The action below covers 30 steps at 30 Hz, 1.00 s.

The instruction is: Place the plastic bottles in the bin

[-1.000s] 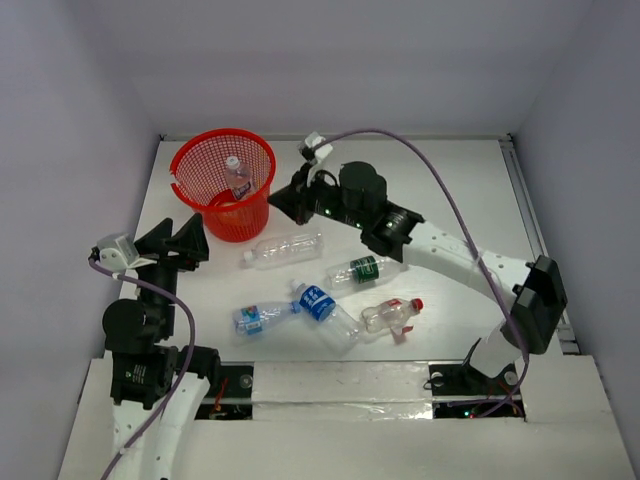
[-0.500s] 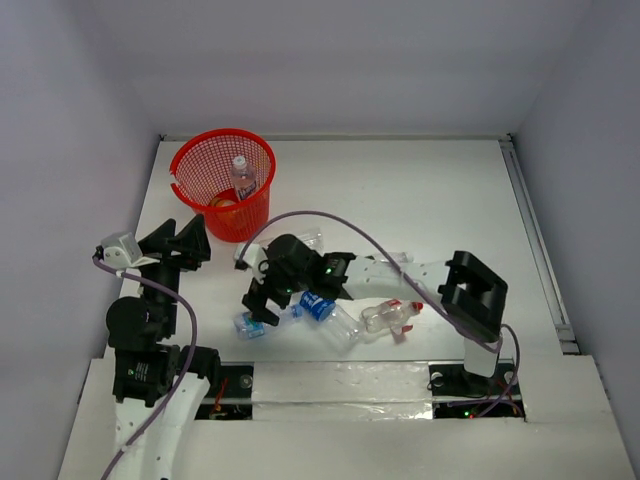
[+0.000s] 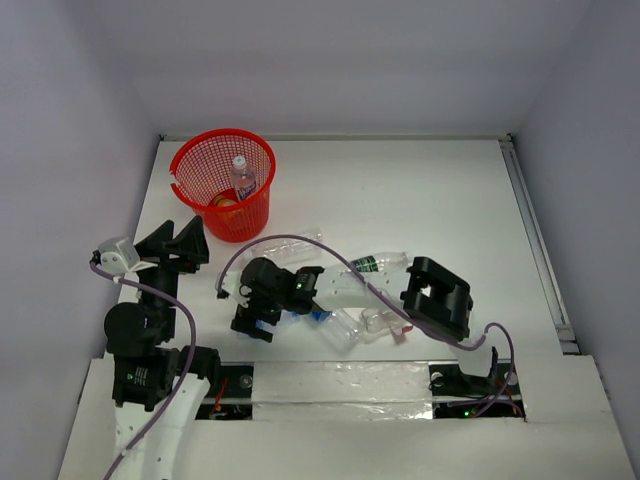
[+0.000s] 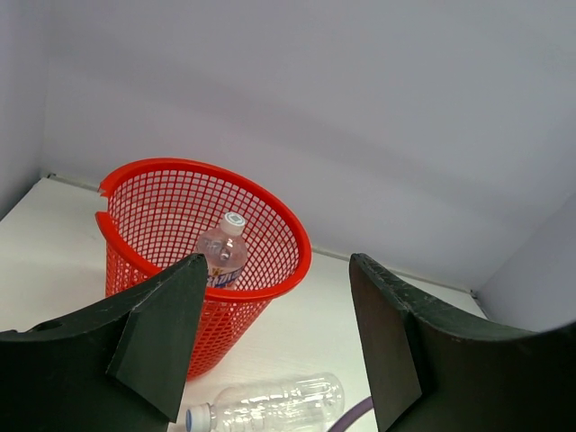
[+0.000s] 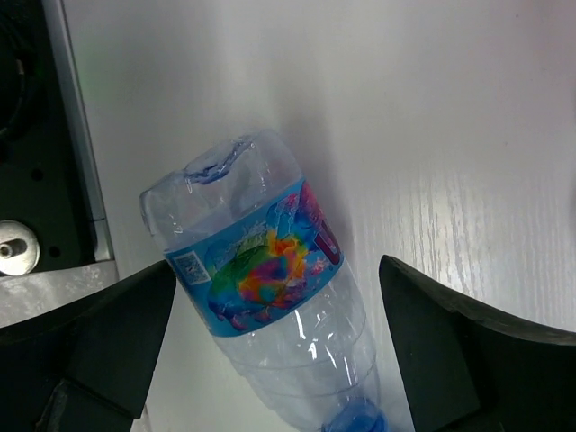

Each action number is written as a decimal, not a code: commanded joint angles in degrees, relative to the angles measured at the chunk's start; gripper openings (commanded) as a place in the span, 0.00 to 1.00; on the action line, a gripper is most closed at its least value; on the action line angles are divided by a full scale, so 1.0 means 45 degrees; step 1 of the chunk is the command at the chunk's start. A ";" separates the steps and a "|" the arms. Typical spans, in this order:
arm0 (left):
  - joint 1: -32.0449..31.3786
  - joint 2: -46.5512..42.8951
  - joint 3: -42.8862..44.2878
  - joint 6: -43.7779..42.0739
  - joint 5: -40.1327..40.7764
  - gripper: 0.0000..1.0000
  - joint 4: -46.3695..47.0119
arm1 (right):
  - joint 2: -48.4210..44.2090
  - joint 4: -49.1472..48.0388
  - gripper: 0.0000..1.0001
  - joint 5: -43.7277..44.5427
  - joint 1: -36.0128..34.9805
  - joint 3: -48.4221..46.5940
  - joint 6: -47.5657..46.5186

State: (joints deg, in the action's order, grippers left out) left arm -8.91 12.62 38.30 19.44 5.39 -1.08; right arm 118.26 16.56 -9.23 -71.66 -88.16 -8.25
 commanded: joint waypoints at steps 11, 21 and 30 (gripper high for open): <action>0.0026 -0.0227 0.0004 0.0054 -0.0084 0.61 0.0709 | 0.0226 -0.1294 0.62 0.0391 -0.0033 -0.1269 0.0445; -0.0091 -0.0324 0.0004 0.0269 0.0169 0.61 0.0632 | -0.2466 -0.4205 0.51 0.0606 0.0338 0.0058 0.1638; -0.0325 -0.0364 0.0004 0.0309 0.0170 0.61 0.0612 | -0.4795 -0.7485 0.49 0.0609 0.2657 0.0159 0.3666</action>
State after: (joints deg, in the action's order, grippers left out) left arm -9.78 11.66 38.28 20.47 6.11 -1.10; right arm 99.26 -5.91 -6.55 -64.29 -85.43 2.66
